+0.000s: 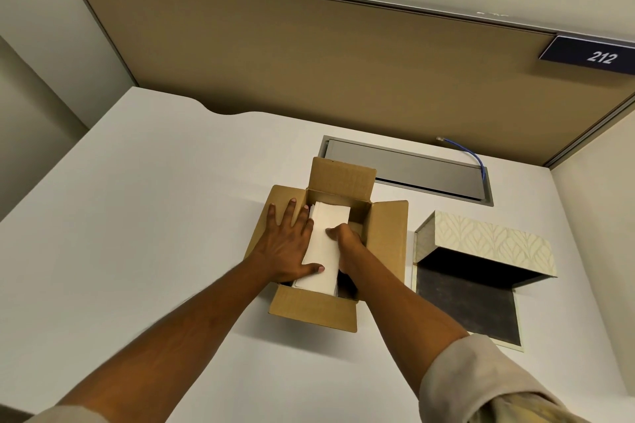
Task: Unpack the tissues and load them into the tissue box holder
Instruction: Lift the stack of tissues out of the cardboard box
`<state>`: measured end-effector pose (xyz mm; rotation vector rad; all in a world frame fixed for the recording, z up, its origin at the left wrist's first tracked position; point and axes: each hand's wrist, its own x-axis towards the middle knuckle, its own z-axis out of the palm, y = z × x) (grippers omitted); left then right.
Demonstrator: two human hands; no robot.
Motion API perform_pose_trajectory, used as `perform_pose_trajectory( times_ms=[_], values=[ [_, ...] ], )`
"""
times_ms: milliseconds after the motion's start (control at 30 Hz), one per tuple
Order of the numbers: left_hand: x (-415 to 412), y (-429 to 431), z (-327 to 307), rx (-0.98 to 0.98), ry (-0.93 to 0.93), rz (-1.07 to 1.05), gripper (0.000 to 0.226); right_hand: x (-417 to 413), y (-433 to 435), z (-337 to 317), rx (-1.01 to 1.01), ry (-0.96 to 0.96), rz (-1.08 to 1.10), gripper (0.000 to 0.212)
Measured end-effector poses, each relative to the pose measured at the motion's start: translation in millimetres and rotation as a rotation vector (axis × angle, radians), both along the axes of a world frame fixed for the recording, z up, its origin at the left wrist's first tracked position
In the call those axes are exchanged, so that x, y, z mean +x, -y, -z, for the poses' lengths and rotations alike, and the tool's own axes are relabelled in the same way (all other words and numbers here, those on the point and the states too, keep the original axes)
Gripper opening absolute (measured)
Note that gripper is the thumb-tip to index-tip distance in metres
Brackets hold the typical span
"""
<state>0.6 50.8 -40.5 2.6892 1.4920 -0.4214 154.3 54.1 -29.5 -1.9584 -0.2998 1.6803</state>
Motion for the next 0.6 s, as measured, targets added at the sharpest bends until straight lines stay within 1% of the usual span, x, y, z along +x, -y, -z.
perform_pose_trajectory(
  times_ms=[233,400,600],
  values=[
    [0,2,-1,0.000,0.008,-0.006,0.112,-1,4,2,0.039,-0.070,0.034,0.048],
    [-1,2,-4,-0.008,0.008,-0.002,0.112,-2,8,3,0.061,-0.102,0.060,0.050],
    [-2,2,-7,-0.039,0.034,0.002,0.110,0,14,4,0.170,-0.079,0.111,0.056]
  ],
)
